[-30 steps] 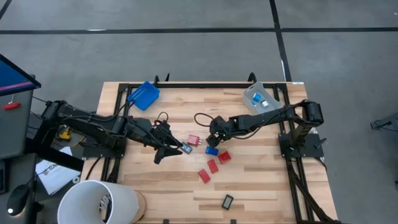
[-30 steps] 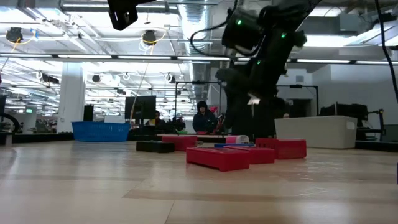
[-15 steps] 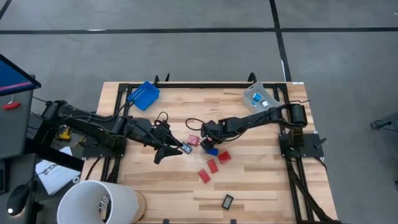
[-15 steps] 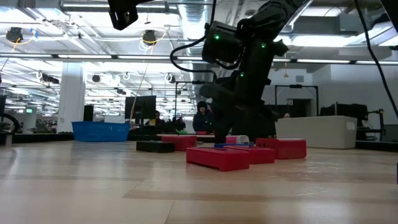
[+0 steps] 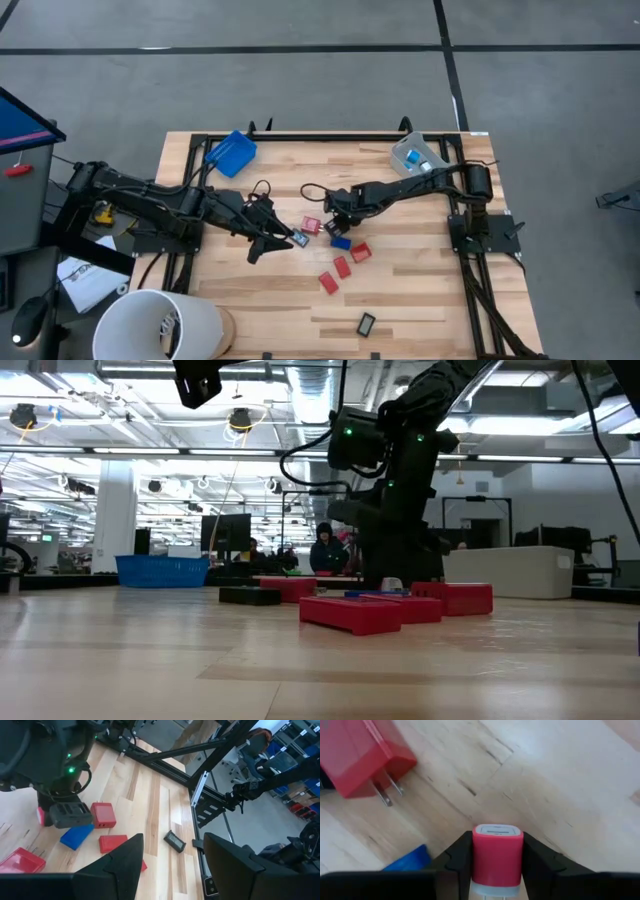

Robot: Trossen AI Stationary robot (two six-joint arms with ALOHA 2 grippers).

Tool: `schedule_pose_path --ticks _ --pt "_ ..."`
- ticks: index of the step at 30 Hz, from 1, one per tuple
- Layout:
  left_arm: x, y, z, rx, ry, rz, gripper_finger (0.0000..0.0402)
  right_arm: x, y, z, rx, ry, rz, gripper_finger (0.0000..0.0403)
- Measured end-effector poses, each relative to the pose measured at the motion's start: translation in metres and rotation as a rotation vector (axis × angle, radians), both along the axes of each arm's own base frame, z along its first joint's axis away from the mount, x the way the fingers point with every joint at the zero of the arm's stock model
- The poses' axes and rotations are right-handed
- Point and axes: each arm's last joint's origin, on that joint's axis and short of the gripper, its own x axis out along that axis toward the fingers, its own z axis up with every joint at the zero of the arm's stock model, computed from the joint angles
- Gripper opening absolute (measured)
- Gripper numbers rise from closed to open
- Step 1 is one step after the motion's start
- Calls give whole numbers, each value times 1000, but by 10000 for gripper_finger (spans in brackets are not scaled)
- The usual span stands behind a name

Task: Pick & Place Office items
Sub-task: Put the pink charger into the gray bin

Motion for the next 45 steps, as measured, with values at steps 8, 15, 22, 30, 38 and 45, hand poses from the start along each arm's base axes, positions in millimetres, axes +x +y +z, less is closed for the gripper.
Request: schedule_pose_path --ticks 8,15,22,30,38,45 --pt "0 0 0 9 1 -3 204 -20 -31 57 -33 -111 -48 119" --pt "0 0 0 25 -1 -9 204 -82 -83 128 -181 -158 -214 119" --pt "-1 0 -2 32 21 -10 204 -155 -126 157 -250 -63 -430 119" --pt "-2 0 -4 58 33 -14 204 -203 -147 138 -225 15 -622 119" --pt "-1 1 -4 80 29 -11 204 -238 -146 98 -172 56 -828 118" --pt "-1 1 -4 89 27 -15 204 -248 -139 72 -148 24 -946 118"
